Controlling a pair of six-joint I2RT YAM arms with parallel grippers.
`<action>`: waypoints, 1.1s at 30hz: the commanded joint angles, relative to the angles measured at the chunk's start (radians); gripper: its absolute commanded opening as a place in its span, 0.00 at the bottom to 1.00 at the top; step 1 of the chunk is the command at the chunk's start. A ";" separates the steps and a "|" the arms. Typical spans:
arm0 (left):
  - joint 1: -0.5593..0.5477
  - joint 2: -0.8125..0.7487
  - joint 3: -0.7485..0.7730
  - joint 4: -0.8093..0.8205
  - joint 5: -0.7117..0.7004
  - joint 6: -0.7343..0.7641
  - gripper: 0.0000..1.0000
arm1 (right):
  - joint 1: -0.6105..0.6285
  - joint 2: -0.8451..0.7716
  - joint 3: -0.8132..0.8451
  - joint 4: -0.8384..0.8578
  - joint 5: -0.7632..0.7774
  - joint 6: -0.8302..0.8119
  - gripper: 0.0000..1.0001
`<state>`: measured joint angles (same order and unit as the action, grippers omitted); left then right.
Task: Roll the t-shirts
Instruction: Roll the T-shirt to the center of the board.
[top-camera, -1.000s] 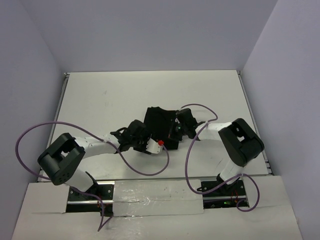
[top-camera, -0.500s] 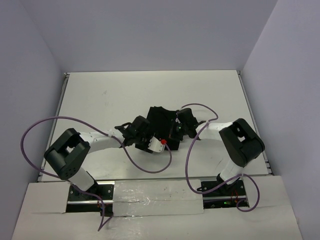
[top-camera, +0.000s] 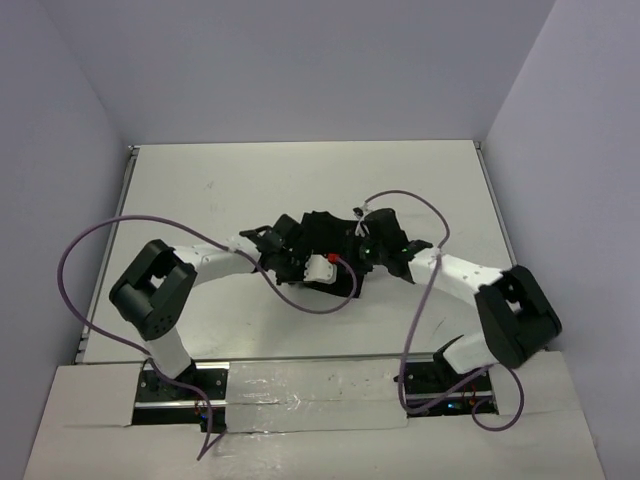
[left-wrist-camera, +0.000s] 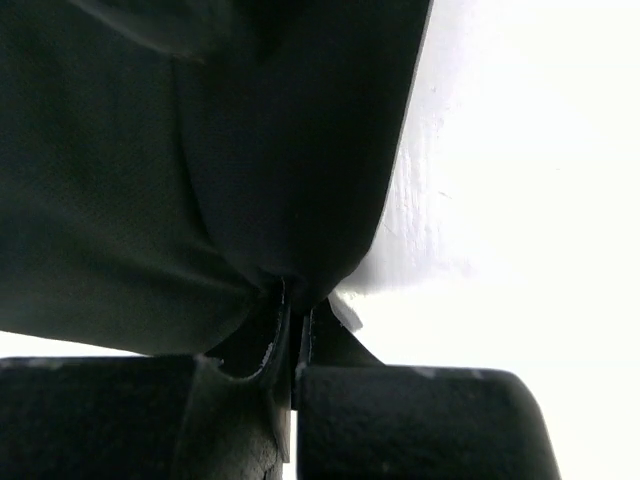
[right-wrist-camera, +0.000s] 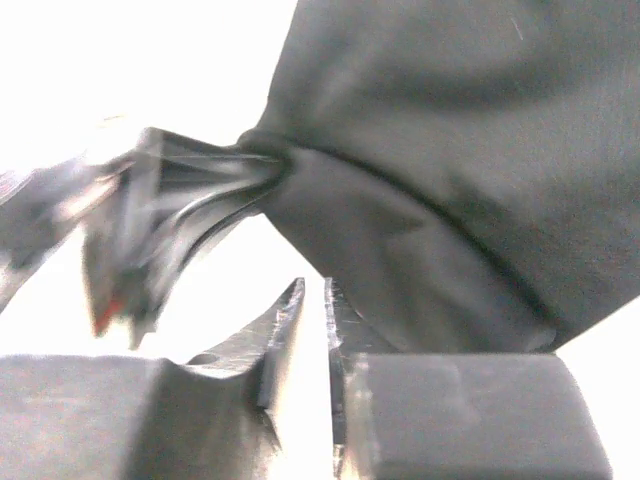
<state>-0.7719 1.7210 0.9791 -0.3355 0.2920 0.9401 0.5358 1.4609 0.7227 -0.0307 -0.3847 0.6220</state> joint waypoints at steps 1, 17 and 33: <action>0.055 0.043 0.124 -0.297 0.232 -0.096 0.00 | -0.005 -0.181 0.011 -0.032 -0.013 -0.155 0.21; 0.221 0.140 0.345 -0.810 0.634 -0.008 0.00 | 0.076 -0.777 -0.292 -0.020 -0.060 -0.988 0.62; 0.241 0.236 0.383 -0.884 0.688 0.058 0.00 | 0.225 -0.358 -0.157 -0.084 -0.068 -1.286 0.65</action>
<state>-0.5419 1.9427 1.3251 -1.1740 0.9134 0.9535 0.7422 1.0657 0.5220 -0.1074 -0.4702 -0.5861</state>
